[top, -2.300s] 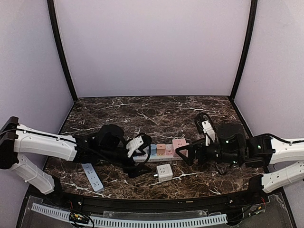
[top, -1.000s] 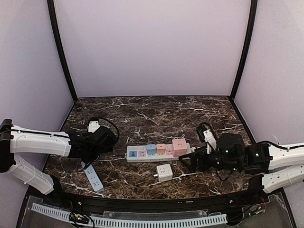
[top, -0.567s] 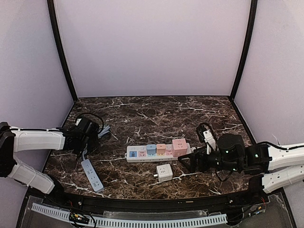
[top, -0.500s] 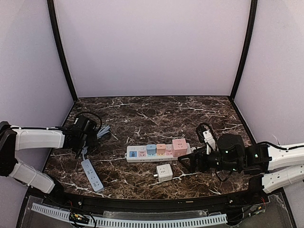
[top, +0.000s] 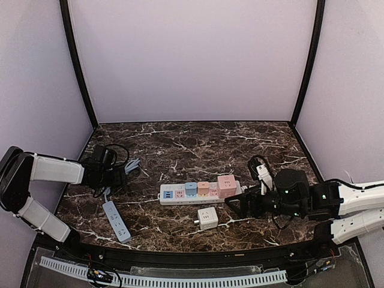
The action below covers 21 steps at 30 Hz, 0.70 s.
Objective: Insert the plug
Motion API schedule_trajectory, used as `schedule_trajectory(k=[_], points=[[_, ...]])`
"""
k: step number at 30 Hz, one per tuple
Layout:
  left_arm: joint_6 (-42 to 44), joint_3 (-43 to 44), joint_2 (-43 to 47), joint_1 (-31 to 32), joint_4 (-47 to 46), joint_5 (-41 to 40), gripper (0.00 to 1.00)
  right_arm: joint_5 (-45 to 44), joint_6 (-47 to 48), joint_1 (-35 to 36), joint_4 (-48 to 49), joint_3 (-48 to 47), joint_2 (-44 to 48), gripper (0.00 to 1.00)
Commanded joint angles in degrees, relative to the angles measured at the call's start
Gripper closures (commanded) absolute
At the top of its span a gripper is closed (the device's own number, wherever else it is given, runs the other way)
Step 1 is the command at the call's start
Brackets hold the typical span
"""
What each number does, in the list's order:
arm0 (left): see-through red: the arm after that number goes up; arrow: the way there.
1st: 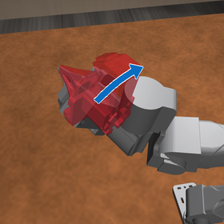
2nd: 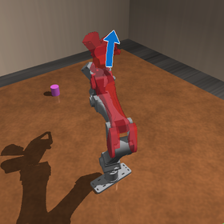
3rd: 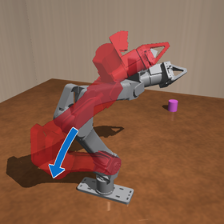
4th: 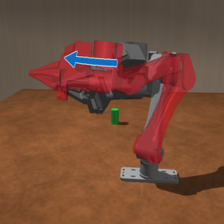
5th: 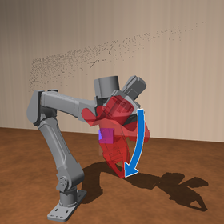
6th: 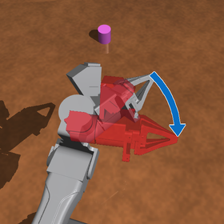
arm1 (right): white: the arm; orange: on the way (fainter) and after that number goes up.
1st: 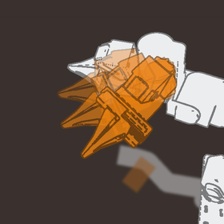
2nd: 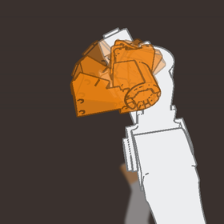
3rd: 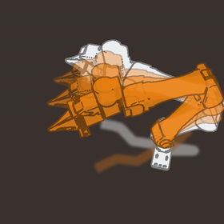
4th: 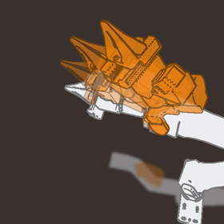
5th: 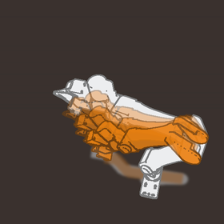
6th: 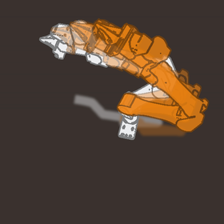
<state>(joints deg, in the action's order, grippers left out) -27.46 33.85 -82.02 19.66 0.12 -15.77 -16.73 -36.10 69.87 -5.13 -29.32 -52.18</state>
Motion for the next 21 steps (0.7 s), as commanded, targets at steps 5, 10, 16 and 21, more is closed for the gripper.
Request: schedule_trajectory(k=[5,10,16,21], points=[[-0.62,-1.38,-1.78,0.53,-4.26,12.27,0.24,-1.22,-0.27,0.31,0.47,0.30,0.48,0.01],[-2.01,-1.22,-1.13,5.33,-5.42,12.71,0.30,-2.16,0.03,0.34,-0.09,0.02,0.45,0.01],[-6.15,-0.94,-2.36,12.29,-9.16,11.98,0.35,-2.60,0.06,0.35,-0.73,0.04,0.81,0.01],[-8.61,0.72,-4.80,17.83,-11.32,10.15,0.37,-3.02,0.06,0.36,-1.18,0.11,1.14,0.01]])
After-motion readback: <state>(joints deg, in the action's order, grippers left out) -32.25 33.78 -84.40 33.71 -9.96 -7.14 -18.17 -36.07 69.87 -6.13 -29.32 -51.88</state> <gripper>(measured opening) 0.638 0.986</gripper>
